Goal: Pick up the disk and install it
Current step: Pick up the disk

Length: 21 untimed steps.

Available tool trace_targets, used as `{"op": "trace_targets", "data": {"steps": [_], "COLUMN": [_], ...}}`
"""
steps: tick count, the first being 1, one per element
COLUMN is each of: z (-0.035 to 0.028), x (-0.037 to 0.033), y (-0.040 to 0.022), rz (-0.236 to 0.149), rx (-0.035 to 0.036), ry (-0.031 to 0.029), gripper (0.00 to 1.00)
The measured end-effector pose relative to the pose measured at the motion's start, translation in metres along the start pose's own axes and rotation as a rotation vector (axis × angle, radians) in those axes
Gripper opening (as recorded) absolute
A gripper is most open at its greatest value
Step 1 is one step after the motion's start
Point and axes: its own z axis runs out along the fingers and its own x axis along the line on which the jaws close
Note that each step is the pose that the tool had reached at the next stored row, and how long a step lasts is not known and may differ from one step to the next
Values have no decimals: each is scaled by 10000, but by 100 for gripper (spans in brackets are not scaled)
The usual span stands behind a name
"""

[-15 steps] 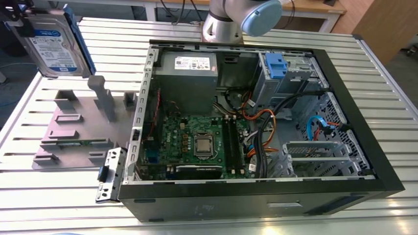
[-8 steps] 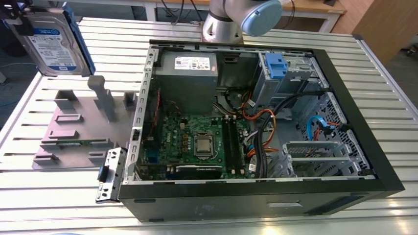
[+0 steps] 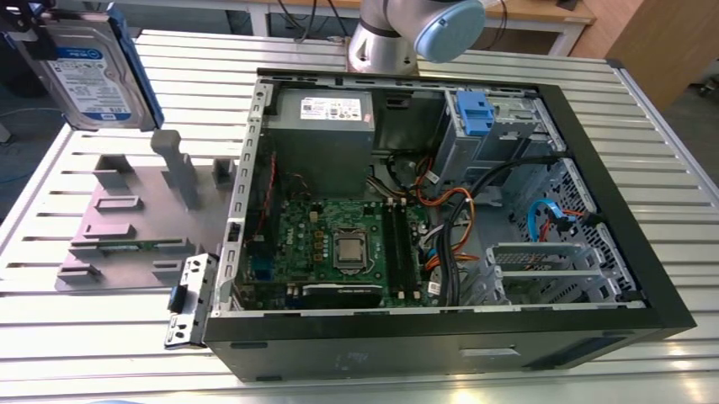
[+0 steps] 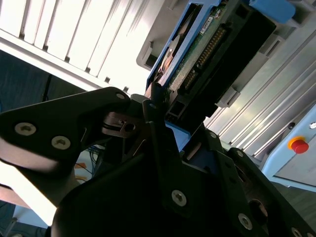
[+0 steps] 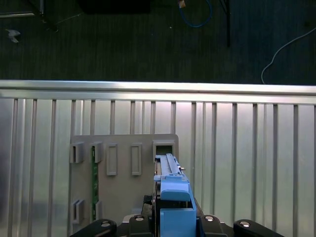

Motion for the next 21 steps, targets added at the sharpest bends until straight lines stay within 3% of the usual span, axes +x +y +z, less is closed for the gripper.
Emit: {"op": "trace_targets", "data": {"steps": [21], "z": [-66], "x": [1], "y": [-2], "rz": [-1], "rx": [-1], "ry": [12], "gripper": [36]}}
